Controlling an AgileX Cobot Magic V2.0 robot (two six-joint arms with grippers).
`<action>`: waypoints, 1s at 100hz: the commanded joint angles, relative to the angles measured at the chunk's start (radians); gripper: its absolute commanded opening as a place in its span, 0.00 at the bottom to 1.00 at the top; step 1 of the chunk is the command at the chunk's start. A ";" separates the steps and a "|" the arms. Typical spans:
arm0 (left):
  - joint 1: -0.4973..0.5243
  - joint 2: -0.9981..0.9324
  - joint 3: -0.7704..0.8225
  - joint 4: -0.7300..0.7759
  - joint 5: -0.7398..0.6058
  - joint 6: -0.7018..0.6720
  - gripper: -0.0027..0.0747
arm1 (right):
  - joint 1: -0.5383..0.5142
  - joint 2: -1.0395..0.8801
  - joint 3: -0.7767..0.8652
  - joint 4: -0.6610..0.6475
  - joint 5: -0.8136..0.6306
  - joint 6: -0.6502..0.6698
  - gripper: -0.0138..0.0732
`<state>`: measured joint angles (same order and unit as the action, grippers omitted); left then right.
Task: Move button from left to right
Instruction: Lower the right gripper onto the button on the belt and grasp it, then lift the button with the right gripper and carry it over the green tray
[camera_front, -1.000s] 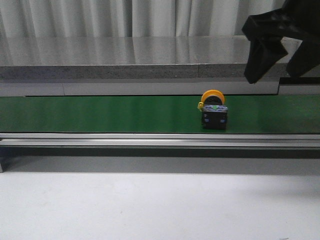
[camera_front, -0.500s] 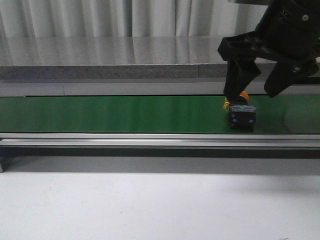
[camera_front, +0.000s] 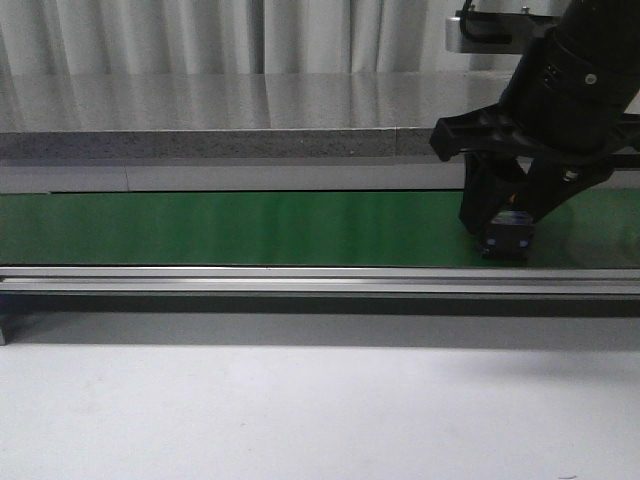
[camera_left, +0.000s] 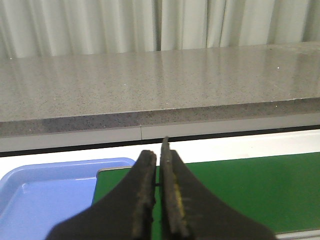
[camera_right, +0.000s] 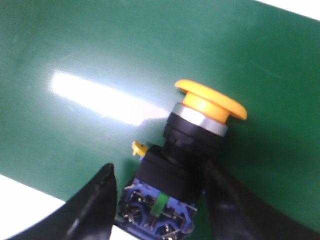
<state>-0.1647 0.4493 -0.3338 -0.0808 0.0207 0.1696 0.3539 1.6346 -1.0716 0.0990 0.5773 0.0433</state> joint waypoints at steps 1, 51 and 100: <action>-0.010 0.003 -0.027 -0.008 -0.080 -0.003 0.04 | 0.000 -0.027 -0.027 0.011 -0.019 -0.007 0.41; -0.010 0.003 -0.027 -0.008 -0.080 -0.003 0.04 | -0.051 -0.043 -0.256 -0.088 0.231 -0.007 0.42; -0.010 0.003 -0.027 -0.008 -0.080 -0.003 0.04 | -0.486 -0.119 -0.303 -0.174 0.281 -0.152 0.42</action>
<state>-0.1647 0.4493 -0.3338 -0.0808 0.0207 0.1696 -0.0484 1.5611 -1.3420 -0.0567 0.8972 -0.0520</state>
